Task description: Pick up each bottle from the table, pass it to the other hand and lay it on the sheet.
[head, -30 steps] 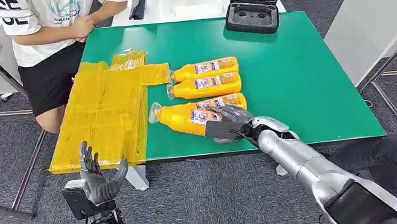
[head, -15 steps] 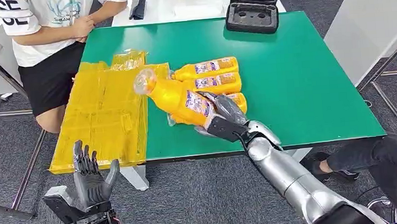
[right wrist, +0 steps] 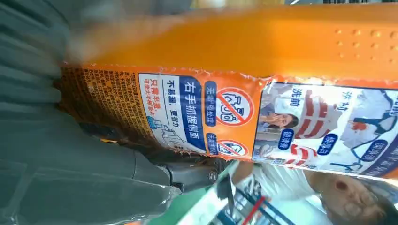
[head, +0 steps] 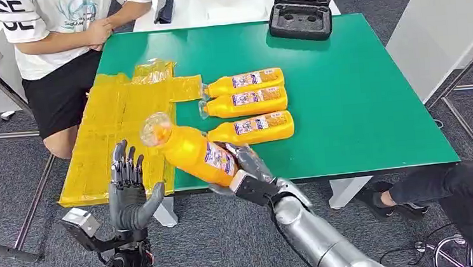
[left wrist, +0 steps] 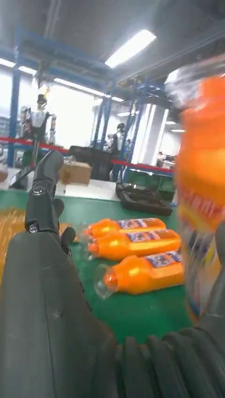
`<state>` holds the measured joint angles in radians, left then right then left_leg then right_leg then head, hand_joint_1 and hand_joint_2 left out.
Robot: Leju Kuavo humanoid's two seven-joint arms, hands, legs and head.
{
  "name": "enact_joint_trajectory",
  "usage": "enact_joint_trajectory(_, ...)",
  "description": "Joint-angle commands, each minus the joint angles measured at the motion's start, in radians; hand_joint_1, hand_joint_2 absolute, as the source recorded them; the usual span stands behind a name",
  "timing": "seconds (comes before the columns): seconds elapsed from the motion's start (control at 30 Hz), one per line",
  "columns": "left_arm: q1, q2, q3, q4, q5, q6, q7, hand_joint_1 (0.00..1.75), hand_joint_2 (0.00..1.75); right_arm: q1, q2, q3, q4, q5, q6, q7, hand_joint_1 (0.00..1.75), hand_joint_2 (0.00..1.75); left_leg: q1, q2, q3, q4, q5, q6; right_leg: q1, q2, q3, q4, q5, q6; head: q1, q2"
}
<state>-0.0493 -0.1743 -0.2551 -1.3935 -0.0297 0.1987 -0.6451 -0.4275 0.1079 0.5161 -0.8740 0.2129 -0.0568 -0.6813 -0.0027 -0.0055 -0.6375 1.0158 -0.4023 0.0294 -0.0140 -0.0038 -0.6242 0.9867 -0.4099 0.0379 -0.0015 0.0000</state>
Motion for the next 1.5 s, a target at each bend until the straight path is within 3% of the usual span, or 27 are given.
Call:
enact_joint_trajectory(0.03,-0.053,0.042,-0.078,0.035,-0.007,0.013,0.008,0.00,1.75,0.018,0.021,-0.010,0.009,-0.001,0.002,0.011,1.75,1.75,0.000,0.000,0.004,-0.001,-0.002,-0.001,0.001,0.000,0.004,-0.001,-0.002,-0.001,0.000,0.000)
enact_joint_trajectory(0.37,-0.087,0.044,-0.116,0.078,-0.029,0.028,0.015,0.00,1.75,0.074,-0.003,-0.027,-0.055,0.031,0.017,0.039,1.71,1.75,0.001,-0.003,0.006,-0.001,-0.002,-0.002,0.001,-0.003,0.007,-0.001,-0.003,-0.002,0.000,0.000)
enact_joint_trajectory(0.57,-0.051,0.054,-0.123,0.086,-0.025,0.014,0.000,0.00,1.75,0.051,0.006,-0.065,-0.052,0.034,0.058,0.051,1.75,1.75,0.000,0.001,0.005,-0.001,-0.002,-0.001,0.000,0.001,0.004,-0.001,-0.001,-0.001,0.000,0.000)
enact_joint_trajectory(1.1,-0.100,0.051,-0.161,0.189,-0.083,-0.034,0.002,0.00,1.75,0.060,0.022,-0.104,-0.037,0.090,0.086,0.050,1.69,1.75,0.001,0.000,0.005,-0.001,-0.002,-0.002,0.001,0.000,0.005,-0.001,-0.002,-0.001,0.000,0.000)
enact_joint_trajectory(1.5,-0.142,0.007,-0.186,0.293,-0.110,-0.112,0.001,0.00,1.75,0.040,0.042,-0.100,0.012,0.142,0.110,0.050,1.73,1.75,0.000,0.000,0.005,-0.001,-0.002,-0.002,0.001,0.000,0.005,-0.001,-0.002,-0.001,0.000,0.000)
